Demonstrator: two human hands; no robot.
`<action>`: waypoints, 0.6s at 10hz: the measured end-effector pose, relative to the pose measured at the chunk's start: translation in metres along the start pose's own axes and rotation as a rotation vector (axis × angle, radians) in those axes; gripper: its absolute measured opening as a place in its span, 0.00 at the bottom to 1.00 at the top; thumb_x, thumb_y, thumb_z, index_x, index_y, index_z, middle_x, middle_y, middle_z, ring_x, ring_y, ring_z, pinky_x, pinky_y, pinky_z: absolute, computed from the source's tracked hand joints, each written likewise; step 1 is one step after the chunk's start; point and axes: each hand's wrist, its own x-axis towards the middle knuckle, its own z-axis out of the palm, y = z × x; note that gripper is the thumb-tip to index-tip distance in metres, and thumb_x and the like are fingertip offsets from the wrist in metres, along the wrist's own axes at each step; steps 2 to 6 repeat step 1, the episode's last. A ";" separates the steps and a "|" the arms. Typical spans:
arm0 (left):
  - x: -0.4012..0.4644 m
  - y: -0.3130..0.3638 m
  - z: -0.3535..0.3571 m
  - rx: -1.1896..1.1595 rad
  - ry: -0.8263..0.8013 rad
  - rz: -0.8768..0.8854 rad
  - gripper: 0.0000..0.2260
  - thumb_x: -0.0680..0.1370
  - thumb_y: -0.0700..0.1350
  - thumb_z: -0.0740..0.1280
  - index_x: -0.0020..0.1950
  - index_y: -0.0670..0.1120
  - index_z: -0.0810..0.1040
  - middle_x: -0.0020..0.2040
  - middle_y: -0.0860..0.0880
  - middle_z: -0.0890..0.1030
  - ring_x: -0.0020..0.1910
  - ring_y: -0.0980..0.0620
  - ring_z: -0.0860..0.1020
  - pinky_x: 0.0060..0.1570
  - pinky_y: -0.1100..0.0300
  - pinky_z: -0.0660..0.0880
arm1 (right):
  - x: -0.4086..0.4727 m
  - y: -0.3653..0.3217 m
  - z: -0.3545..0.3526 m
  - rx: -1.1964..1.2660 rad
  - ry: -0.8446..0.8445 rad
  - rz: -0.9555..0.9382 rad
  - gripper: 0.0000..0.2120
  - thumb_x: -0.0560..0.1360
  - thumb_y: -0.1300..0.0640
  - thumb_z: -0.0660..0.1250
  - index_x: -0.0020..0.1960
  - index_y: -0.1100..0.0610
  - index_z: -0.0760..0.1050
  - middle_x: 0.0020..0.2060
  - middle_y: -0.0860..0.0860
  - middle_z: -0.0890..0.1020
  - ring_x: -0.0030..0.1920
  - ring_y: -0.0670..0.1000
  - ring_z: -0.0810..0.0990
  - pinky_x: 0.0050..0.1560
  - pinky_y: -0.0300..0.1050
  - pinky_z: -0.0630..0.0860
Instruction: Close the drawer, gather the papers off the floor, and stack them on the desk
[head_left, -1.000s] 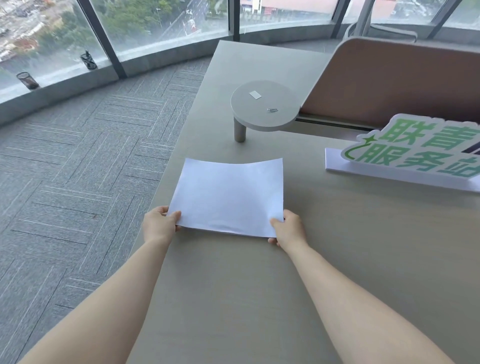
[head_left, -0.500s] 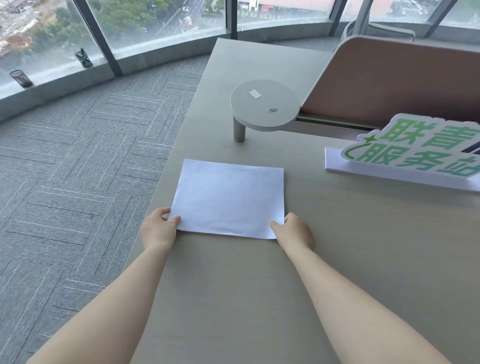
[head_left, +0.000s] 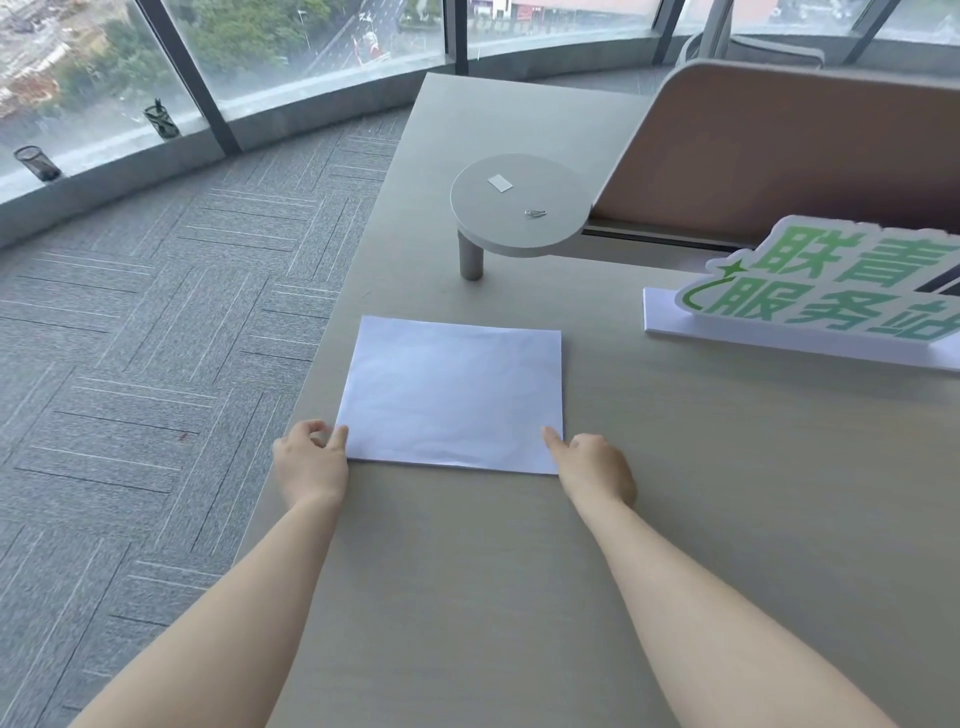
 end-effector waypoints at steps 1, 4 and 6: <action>-0.004 -0.017 -0.004 -0.104 0.031 -0.028 0.14 0.75 0.55 0.63 0.55 0.48 0.77 0.53 0.43 0.80 0.50 0.44 0.80 0.56 0.48 0.74 | -0.002 0.013 0.000 0.125 0.014 0.024 0.27 0.78 0.39 0.52 0.30 0.57 0.67 0.30 0.54 0.76 0.36 0.59 0.78 0.37 0.46 0.70; -0.004 -0.017 -0.004 -0.104 0.031 -0.028 0.14 0.75 0.55 0.63 0.55 0.48 0.77 0.53 0.43 0.80 0.50 0.44 0.80 0.56 0.48 0.74 | -0.002 0.013 0.000 0.125 0.014 0.024 0.27 0.78 0.39 0.52 0.30 0.57 0.67 0.30 0.54 0.76 0.36 0.59 0.78 0.37 0.46 0.70; -0.004 -0.017 -0.004 -0.104 0.031 -0.028 0.14 0.75 0.55 0.63 0.55 0.48 0.77 0.53 0.43 0.80 0.50 0.44 0.80 0.56 0.48 0.74 | -0.002 0.013 0.000 0.125 0.014 0.024 0.27 0.78 0.39 0.52 0.30 0.57 0.67 0.30 0.54 0.76 0.36 0.59 0.78 0.37 0.46 0.70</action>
